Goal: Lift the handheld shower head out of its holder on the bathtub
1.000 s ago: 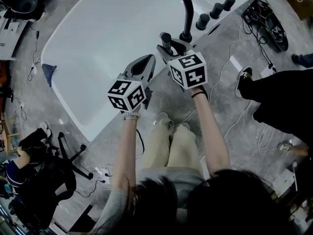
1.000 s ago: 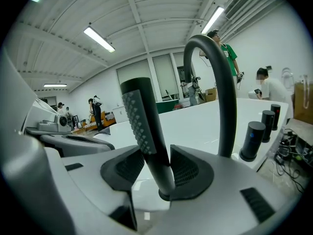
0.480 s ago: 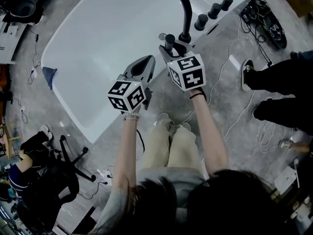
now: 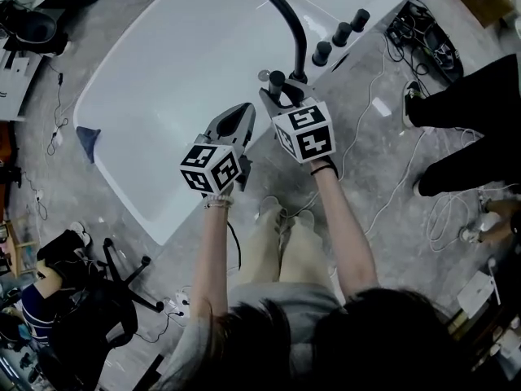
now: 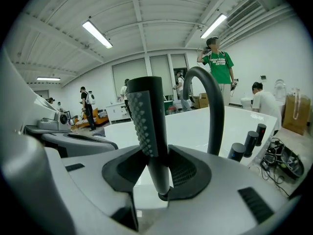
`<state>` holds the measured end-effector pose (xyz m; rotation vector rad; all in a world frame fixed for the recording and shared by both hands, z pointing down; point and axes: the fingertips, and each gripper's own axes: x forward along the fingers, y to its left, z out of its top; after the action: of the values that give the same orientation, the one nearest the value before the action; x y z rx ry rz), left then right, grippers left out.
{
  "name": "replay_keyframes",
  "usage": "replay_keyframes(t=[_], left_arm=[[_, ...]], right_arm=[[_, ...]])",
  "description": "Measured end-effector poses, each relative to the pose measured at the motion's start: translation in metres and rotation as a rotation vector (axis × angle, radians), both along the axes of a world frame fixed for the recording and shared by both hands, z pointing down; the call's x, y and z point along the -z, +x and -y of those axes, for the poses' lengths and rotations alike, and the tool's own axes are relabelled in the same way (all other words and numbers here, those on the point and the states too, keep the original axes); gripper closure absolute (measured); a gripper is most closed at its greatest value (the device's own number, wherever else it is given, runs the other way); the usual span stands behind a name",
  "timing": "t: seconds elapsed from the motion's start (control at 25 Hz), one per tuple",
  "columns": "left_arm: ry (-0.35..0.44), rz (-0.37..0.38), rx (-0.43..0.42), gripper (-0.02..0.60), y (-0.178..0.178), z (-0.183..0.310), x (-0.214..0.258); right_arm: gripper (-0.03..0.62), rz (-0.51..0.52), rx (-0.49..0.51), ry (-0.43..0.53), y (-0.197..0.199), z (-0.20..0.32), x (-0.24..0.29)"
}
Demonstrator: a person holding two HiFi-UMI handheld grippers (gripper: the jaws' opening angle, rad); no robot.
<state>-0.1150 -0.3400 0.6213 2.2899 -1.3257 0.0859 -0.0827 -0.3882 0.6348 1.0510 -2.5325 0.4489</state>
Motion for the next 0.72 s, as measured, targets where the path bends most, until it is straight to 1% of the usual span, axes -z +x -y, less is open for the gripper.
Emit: replay_keyframes(t=[0.4, 0.72], left_arm=[[0.036, -0.008, -0.015, 0.575, -0.004, 0.004, 0.049], [0.064, -0.010, -0.032, 0.575, -0.001, 0.002, 0.086]], right_arm=[[0.459, -0.002, -0.009, 0.027, -0.002, -0.004, 0.051], [0.459, 0.009, -0.022, 0.058, 0.004, -0.008, 0.097]])
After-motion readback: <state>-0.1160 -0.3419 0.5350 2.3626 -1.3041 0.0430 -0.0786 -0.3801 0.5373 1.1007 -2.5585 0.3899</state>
